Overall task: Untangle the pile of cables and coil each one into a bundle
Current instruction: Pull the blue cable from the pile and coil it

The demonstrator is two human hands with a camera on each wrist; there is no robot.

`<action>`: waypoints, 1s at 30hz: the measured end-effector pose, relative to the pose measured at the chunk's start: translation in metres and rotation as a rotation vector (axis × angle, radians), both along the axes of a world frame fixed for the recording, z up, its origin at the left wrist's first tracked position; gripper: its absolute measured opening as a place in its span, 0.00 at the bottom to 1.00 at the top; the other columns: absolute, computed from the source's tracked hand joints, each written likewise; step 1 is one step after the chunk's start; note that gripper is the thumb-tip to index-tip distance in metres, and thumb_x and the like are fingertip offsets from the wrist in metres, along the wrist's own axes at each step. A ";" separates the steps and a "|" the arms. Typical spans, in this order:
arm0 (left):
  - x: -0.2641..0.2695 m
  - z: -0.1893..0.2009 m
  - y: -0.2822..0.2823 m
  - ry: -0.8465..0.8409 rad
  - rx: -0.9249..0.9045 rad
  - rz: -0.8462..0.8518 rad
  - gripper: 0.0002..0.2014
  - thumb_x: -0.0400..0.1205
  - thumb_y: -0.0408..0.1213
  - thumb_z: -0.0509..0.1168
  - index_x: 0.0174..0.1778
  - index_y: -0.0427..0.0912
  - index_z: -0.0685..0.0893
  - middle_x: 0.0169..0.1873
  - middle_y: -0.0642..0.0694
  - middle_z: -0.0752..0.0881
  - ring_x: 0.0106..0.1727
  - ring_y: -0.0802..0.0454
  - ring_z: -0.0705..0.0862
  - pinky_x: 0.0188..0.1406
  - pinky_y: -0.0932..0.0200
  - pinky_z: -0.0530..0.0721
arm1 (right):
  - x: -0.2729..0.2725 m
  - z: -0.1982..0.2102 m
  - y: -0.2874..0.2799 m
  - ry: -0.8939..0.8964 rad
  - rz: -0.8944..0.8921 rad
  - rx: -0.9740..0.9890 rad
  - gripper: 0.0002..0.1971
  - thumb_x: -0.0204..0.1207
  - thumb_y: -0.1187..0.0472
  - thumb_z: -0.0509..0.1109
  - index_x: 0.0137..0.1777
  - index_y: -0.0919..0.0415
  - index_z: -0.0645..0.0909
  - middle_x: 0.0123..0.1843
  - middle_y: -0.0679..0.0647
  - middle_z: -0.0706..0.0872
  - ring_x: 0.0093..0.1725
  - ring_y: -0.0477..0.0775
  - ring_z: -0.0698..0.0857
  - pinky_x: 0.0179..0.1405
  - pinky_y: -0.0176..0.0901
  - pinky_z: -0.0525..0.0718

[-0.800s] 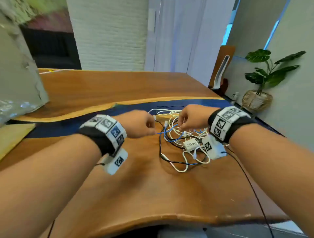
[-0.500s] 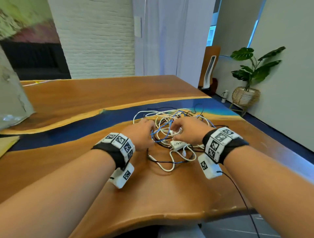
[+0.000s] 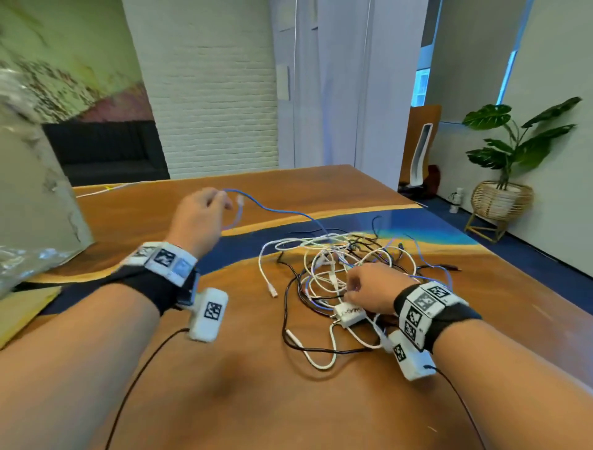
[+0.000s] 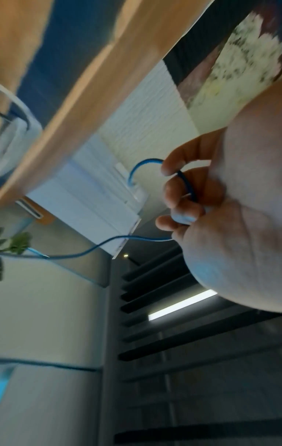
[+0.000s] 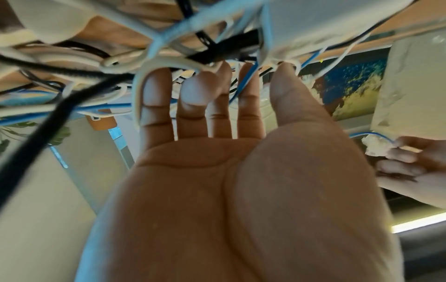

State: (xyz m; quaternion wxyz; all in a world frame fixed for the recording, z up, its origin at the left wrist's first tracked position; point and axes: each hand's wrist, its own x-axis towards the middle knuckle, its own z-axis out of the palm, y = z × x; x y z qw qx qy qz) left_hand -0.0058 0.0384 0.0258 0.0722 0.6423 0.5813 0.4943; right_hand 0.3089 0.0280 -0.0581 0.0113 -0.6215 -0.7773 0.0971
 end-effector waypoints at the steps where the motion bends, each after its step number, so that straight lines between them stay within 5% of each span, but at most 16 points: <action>1: -0.011 0.009 -0.001 -0.070 0.033 0.053 0.13 0.87 0.38 0.61 0.38 0.45 0.86 0.25 0.53 0.78 0.29 0.52 0.75 0.31 0.51 0.70 | 0.001 0.002 0.002 0.024 -0.028 0.003 0.09 0.80 0.46 0.71 0.52 0.48 0.87 0.55 0.49 0.89 0.54 0.52 0.86 0.55 0.48 0.86; 5: -0.044 0.015 -0.003 -0.223 0.019 0.093 0.13 0.84 0.44 0.60 0.40 0.46 0.88 0.26 0.48 0.76 0.28 0.47 0.71 0.31 0.53 0.70 | -0.006 0.013 0.015 0.173 -0.111 0.124 0.07 0.81 0.53 0.70 0.46 0.48 0.90 0.47 0.47 0.91 0.45 0.48 0.88 0.49 0.48 0.89; 7: -0.052 0.005 -0.005 -0.222 0.003 0.063 0.13 0.85 0.43 0.60 0.42 0.46 0.88 0.28 0.44 0.76 0.29 0.46 0.71 0.30 0.53 0.69 | -0.021 0.025 0.022 0.332 -0.114 0.246 0.08 0.82 0.57 0.69 0.48 0.47 0.91 0.47 0.43 0.91 0.37 0.43 0.86 0.39 0.39 0.86; 10: -0.063 -0.008 -0.001 -0.265 0.010 0.005 0.13 0.89 0.41 0.58 0.45 0.45 0.86 0.28 0.38 0.76 0.28 0.46 0.72 0.30 0.51 0.69 | -0.051 0.047 0.032 0.806 -0.129 0.421 0.11 0.84 0.62 0.68 0.54 0.48 0.91 0.49 0.43 0.92 0.37 0.44 0.88 0.43 0.41 0.89; 12: -0.068 -0.018 0.006 -0.287 -0.028 -0.025 0.13 0.91 0.39 0.56 0.49 0.46 0.86 0.29 0.38 0.76 0.29 0.46 0.72 0.29 0.52 0.69 | -0.073 0.061 0.034 1.197 -0.122 0.450 0.14 0.86 0.67 0.65 0.58 0.52 0.90 0.50 0.51 0.93 0.34 0.47 0.88 0.38 0.45 0.91; 14: -0.072 -0.030 0.012 -0.276 -0.069 -0.048 0.11 0.90 0.38 0.57 0.54 0.53 0.85 0.29 0.42 0.78 0.29 0.46 0.73 0.29 0.50 0.71 | -0.094 0.072 0.033 1.400 -0.060 0.461 0.15 0.87 0.71 0.63 0.59 0.54 0.89 0.50 0.54 0.93 0.34 0.51 0.86 0.34 0.44 0.90; 16: -0.072 -0.041 0.016 -0.259 -0.104 -0.069 0.13 0.88 0.37 0.59 0.57 0.60 0.84 0.30 0.44 0.78 0.28 0.47 0.74 0.29 0.46 0.75 | -0.116 0.075 0.030 1.394 0.062 0.460 0.17 0.88 0.71 0.62 0.60 0.53 0.89 0.50 0.51 0.93 0.36 0.52 0.87 0.34 0.42 0.88; 19: -0.068 -0.055 0.017 -0.296 -0.107 -0.109 0.15 0.88 0.33 0.59 0.54 0.57 0.87 0.29 0.44 0.76 0.23 0.54 0.68 0.24 0.57 0.67 | -0.148 0.062 0.028 1.299 0.216 0.419 0.17 0.88 0.72 0.62 0.62 0.53 0.89 0.53 0.50 0.93 0.39 0.54 0.89 0.38 0.41 0.88; 22: -0.073 -0.060 0.013 -0.473 0.014 -0.101 0.17 0.89 0.29 0.58 0.50 0.51 0.90 0.30 0.47 0.76 0.23 0.56 0.67 0.22 0.63 0.65 | -0.164 0.031 0.044 1.226 0.190 0.346 0.17 0.89 0.68 0.63 0.69 0.51 0.86 0.55 0.49 0.92 0.44 0.55 0.91 0.46 0.43 0.88; 24: -0.079 -0.059 0.009 -0.584 0.056 -0.145 0.16 0.91 0.30 0.57 0.53 0.50 0.90 0.32 0.48 0.79 0.23 0.55 0.66 0.21 0.66 0.64 | -0.165 0.007 0.058 1.087 0.099 0.235 0.18 0.88 0.61 0.67 0.75 0.48 0.81 0.60 0.45 0.89 0.57 0.51 0.89 0.61 0.48 0.87; 27: -0.079 -0.058 0.001 -0.623 0.058 -0.249 0.14 0.91 0.29 0.57 0.57 0.44 0.89 0.36 0.46 0.85 0.24 0.50 0.62 0.20 0.63 0.60 | -0.162 -0.018 0.066 0.780 -0.025 0.206 0.25 0.82 0.55 0.75 0.78 0.46 0.78 0.73 0.50 0.75 0.76 0.51 0.74 0.80 0.52 0.71; 30: -0.071 -0.058 -0.008 -0.585 0.009 -0.332 0.13 0.90 0.28 0.59 0.55 0.42 0.90 0.38 0.43 0.90 0.25 0.48 0.61 0.23 0.57 0.58 | -0.167 -0.011 0.055 0.698 0.052 0.348 0.36 0.76 0.49 0.79 0.83 0.37 0.69 0.87 0.51 0.59 0.88 0.53 0.57 0.86 0.53 0.60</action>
